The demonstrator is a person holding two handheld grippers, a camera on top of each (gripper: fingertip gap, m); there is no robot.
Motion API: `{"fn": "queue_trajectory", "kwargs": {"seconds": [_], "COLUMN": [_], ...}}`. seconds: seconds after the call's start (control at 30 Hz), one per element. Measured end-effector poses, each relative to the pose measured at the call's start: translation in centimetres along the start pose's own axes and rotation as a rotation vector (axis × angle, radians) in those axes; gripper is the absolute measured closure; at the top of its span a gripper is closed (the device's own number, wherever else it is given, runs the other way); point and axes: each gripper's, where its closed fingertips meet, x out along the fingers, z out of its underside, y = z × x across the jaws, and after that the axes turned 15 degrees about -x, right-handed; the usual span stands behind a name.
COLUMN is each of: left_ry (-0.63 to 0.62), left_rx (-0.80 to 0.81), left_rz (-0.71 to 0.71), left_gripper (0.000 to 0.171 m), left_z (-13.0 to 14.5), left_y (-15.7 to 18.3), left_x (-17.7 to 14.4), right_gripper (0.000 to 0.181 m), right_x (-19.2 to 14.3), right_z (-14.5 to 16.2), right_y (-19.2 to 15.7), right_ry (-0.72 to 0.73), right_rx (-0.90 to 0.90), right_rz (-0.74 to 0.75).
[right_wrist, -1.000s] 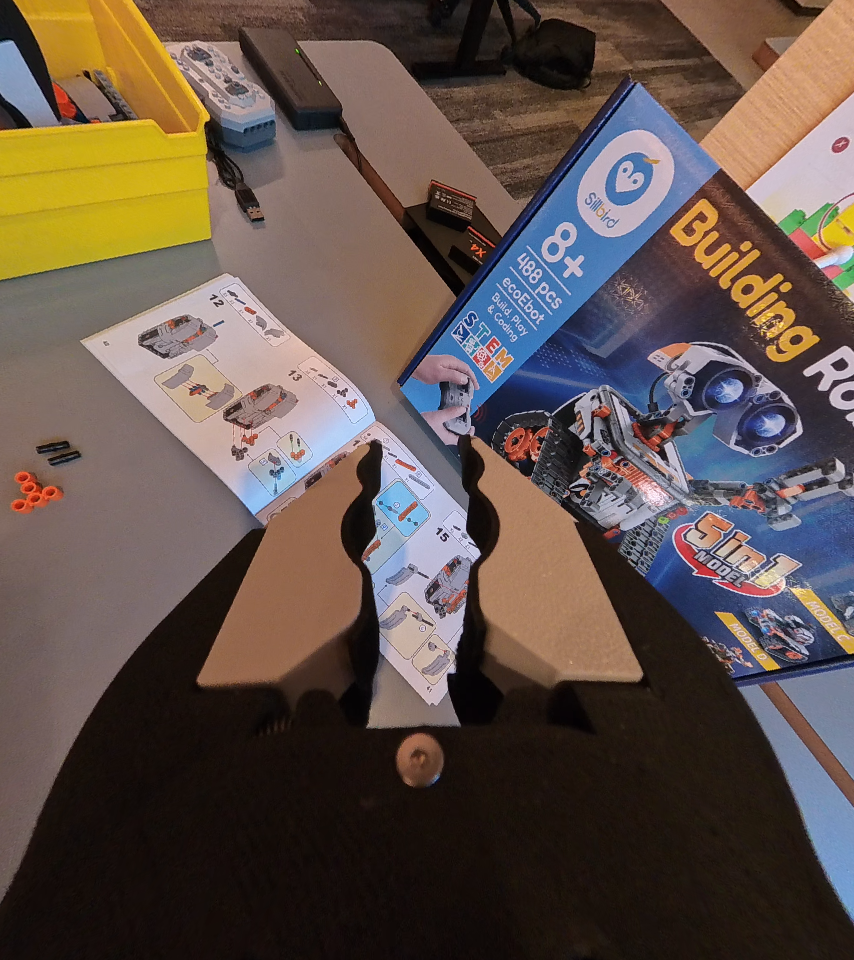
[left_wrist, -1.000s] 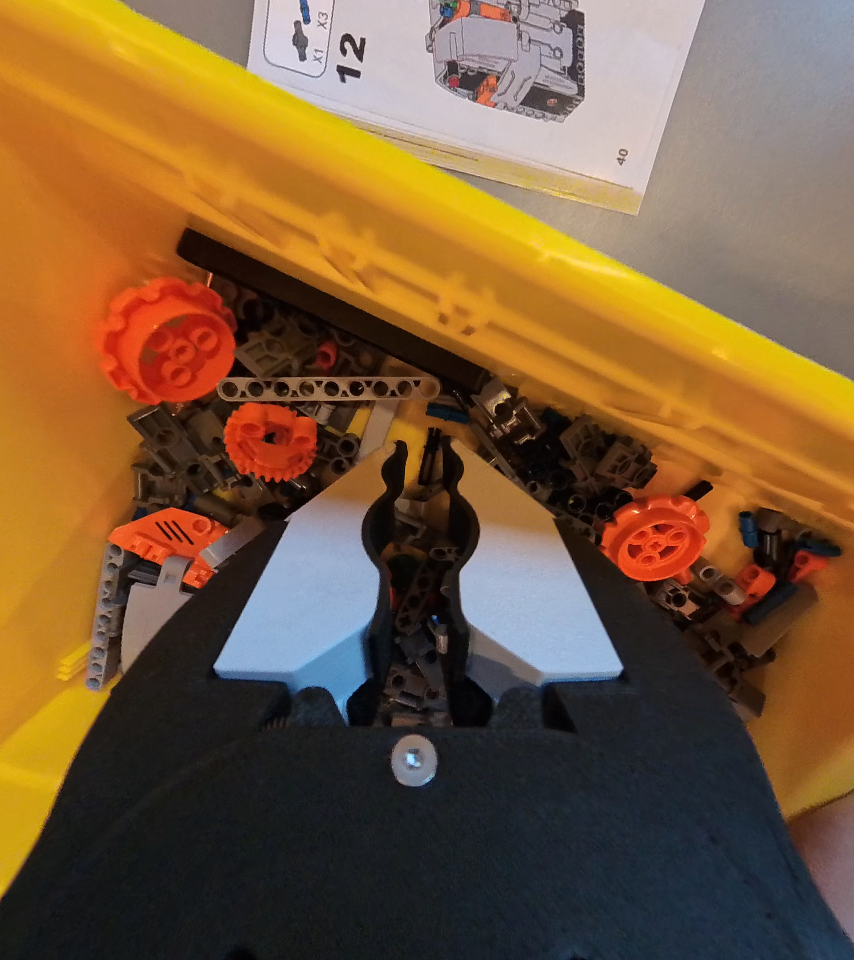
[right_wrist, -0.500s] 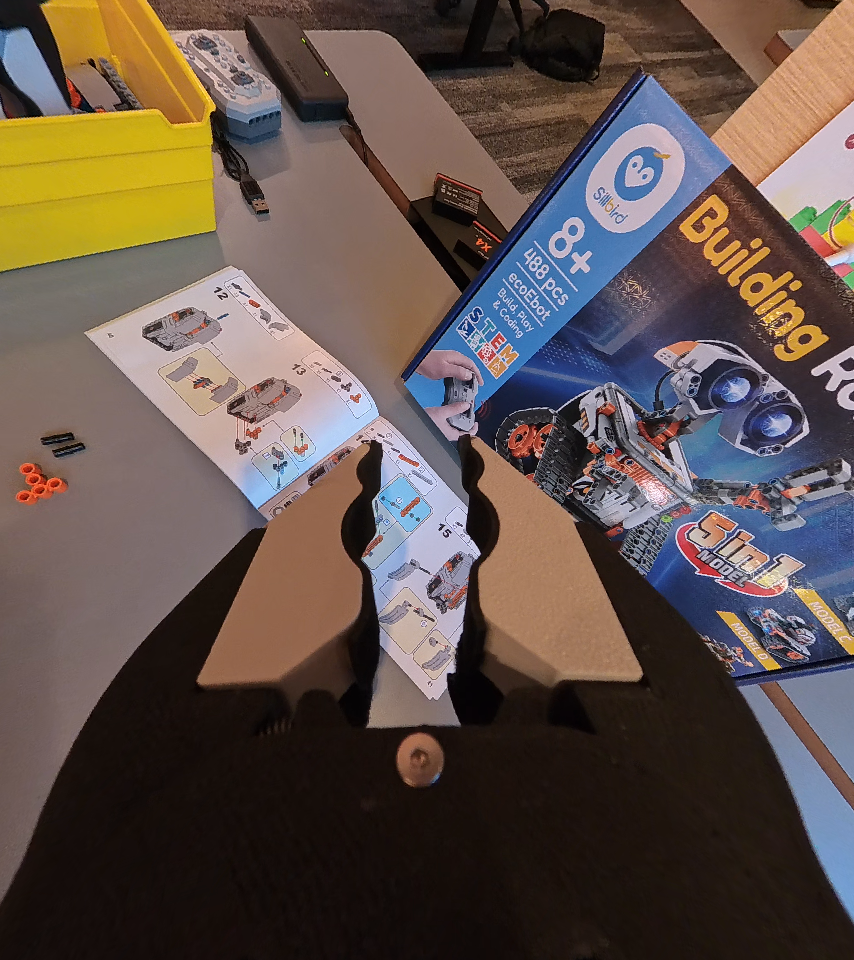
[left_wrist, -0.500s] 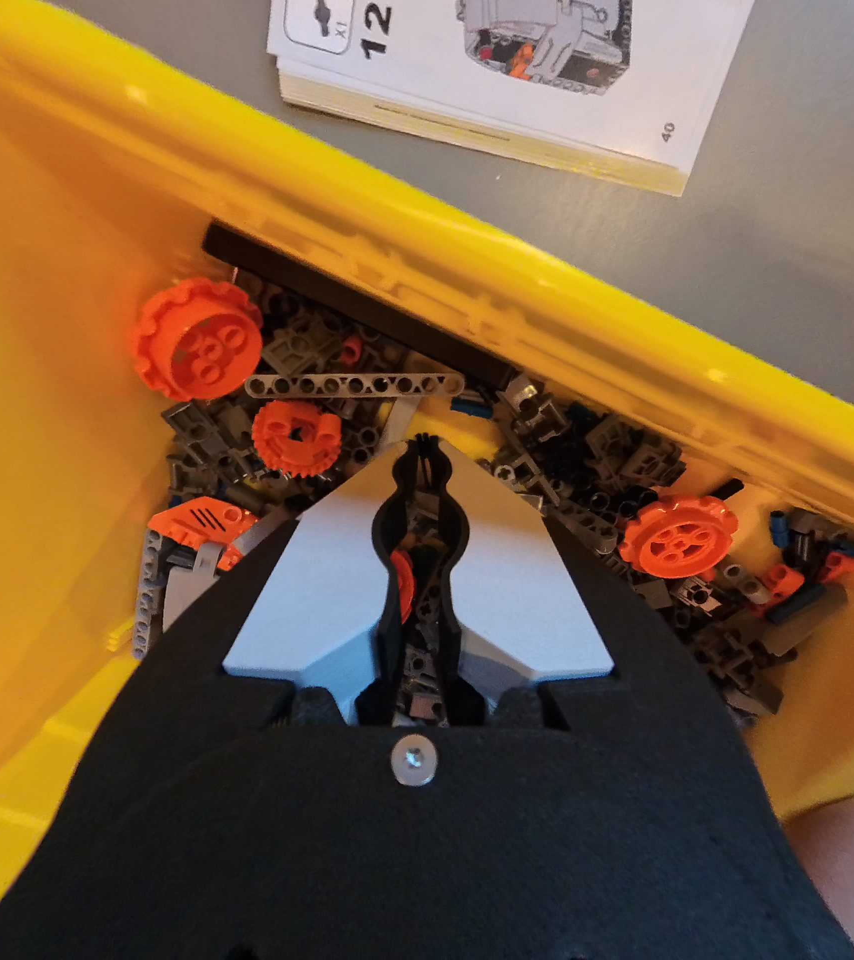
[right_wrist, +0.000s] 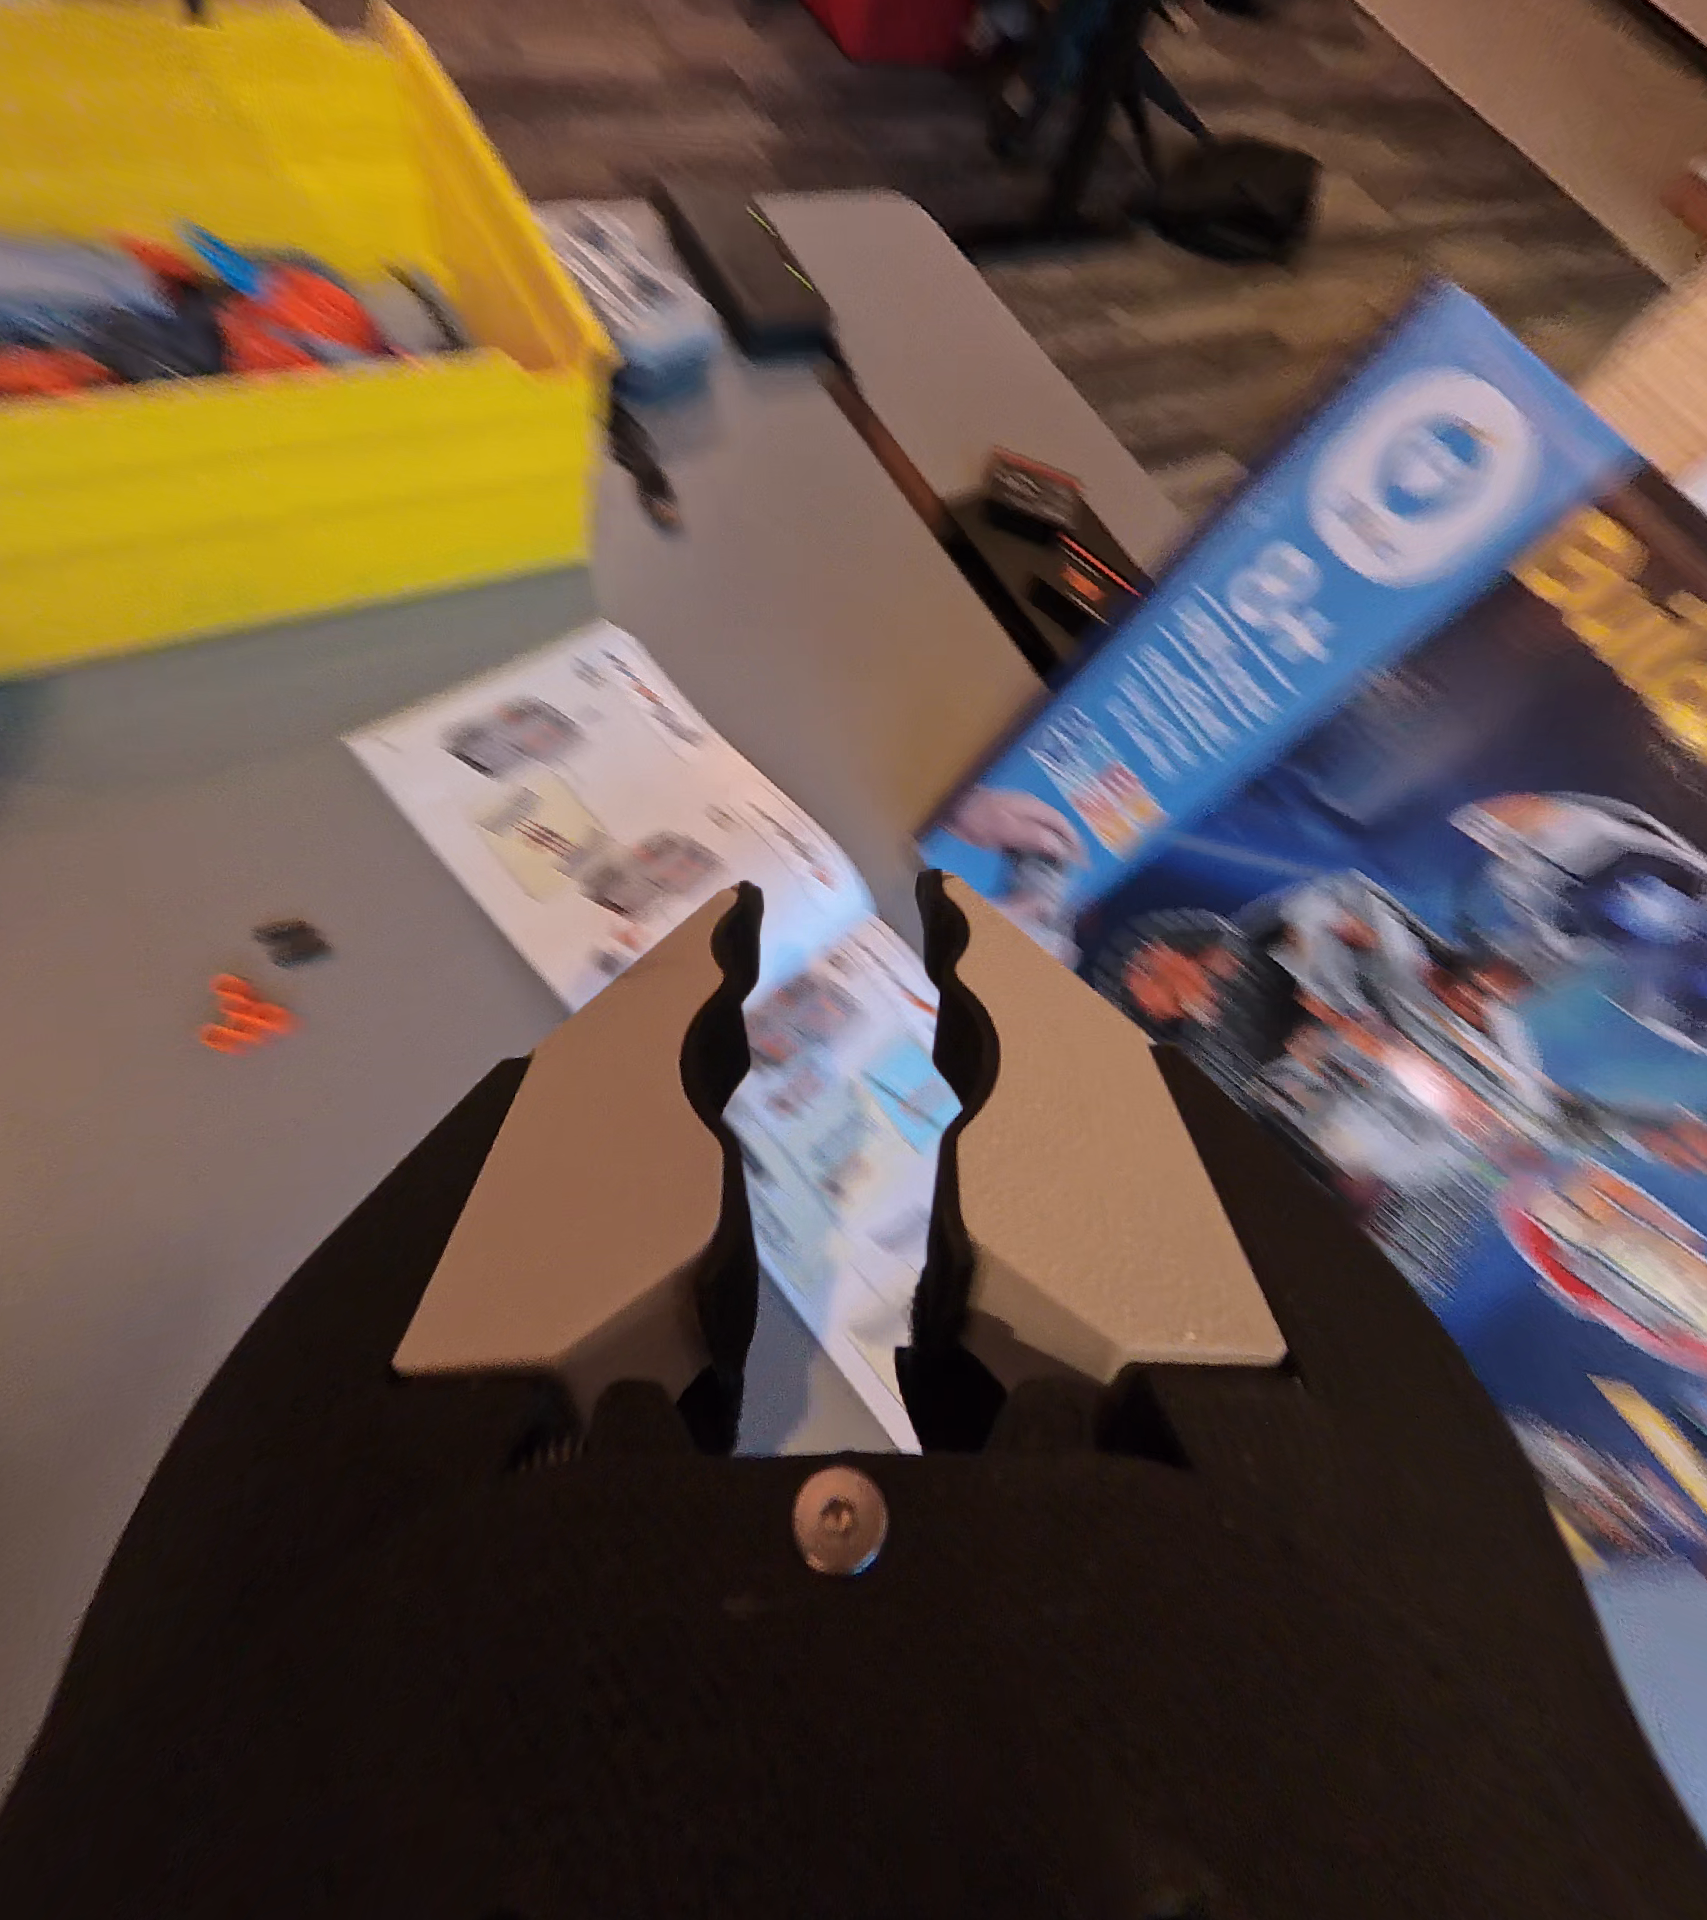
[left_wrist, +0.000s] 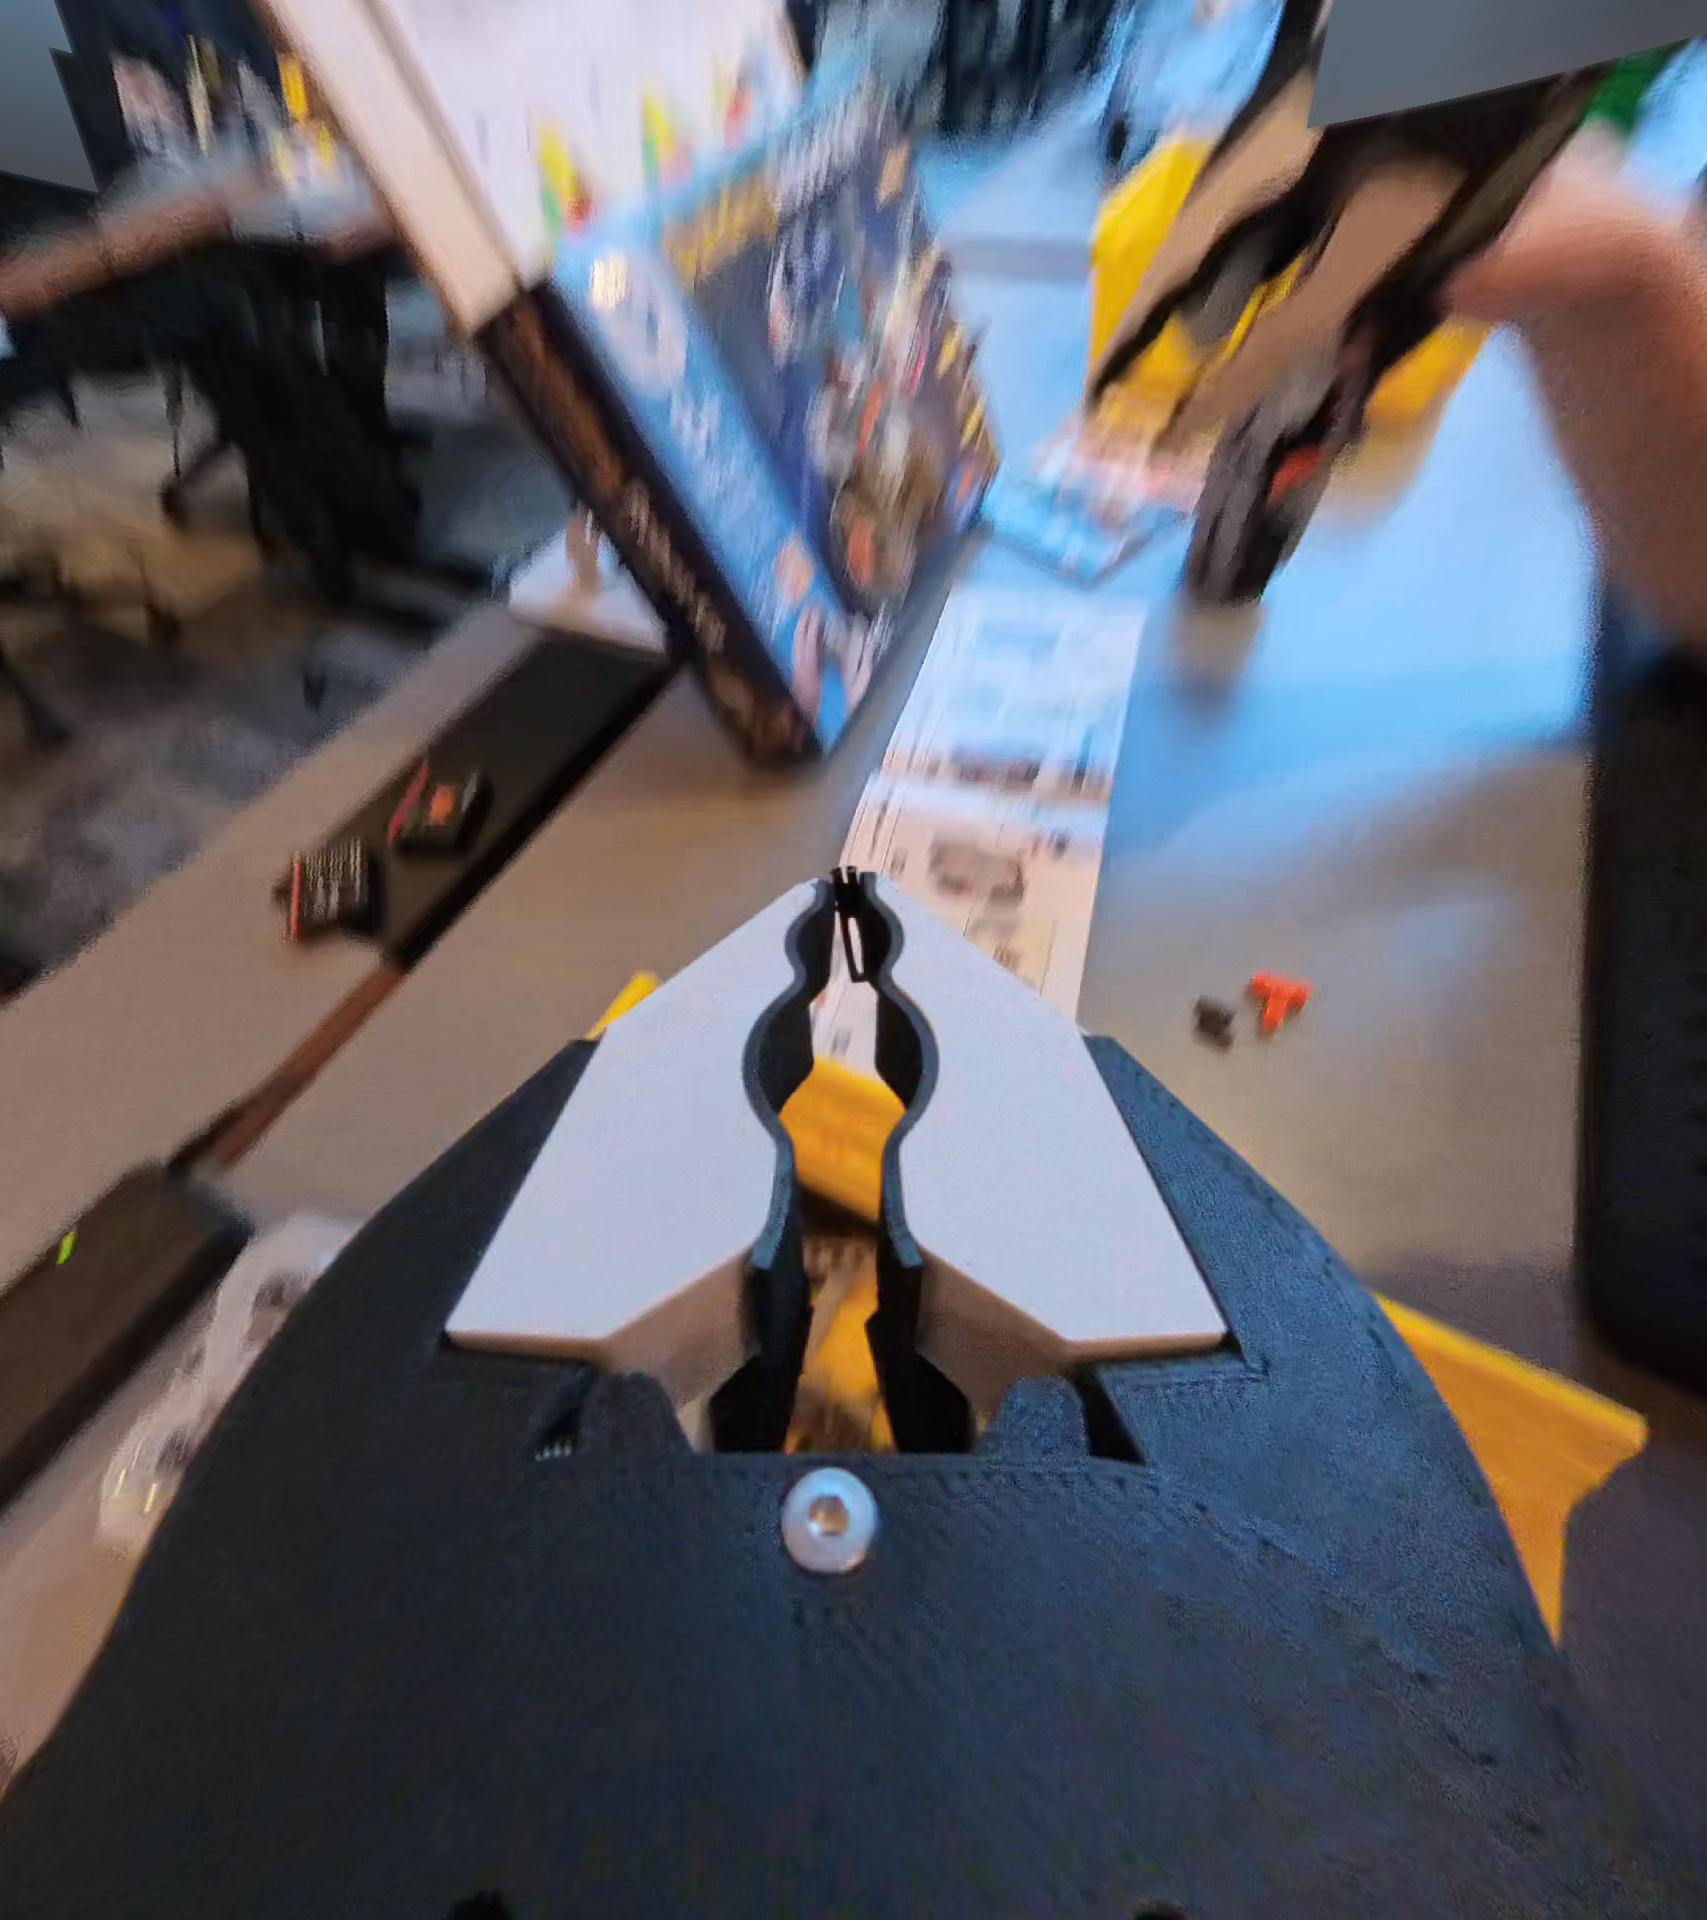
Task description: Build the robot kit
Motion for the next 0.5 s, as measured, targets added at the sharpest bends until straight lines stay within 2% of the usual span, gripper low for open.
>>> {"fn": "queue_trajectory", "kwargs": {"seconds": [0.07,0.13,0.23,0.4,0.5], "left_ry": [0.106,0.112,0.119,0.175,0.207], "left_rx": [0.03,0.069,0.099,0.129,0.174], "left_rz": [0.105,0.169,0.236,0.427,0.5], "left_gripper": [0.171,0.171,0.171,0.17,0.171], "left_z": [-2.2,-3.1,-4.3,-5.9,-6.1], "left_y": [2.6,5.1,8.7,14.7,17.1], "left_x": [-0.2,0.4,1.8,2.8,2.8], "right_gripper": [0.146,0.145,0.145,0.145,0.145], "right_x": [0.6,0.5,0.0,-0.4,-1.0], "right_z": [-2.9,-6.5,-10.4,-13.3,-14.2], "right_y": [-2.6,-5.2,-8.1,-10.1,-11.2], "right_ry": [0.115,0.256,0.4,0.553,0.627], "right_rx": [0.04,0.062,0.031,0.066,0.103], "right_rz": [-0.107,-0.191,-0.225,-0.239,-0.323]}}
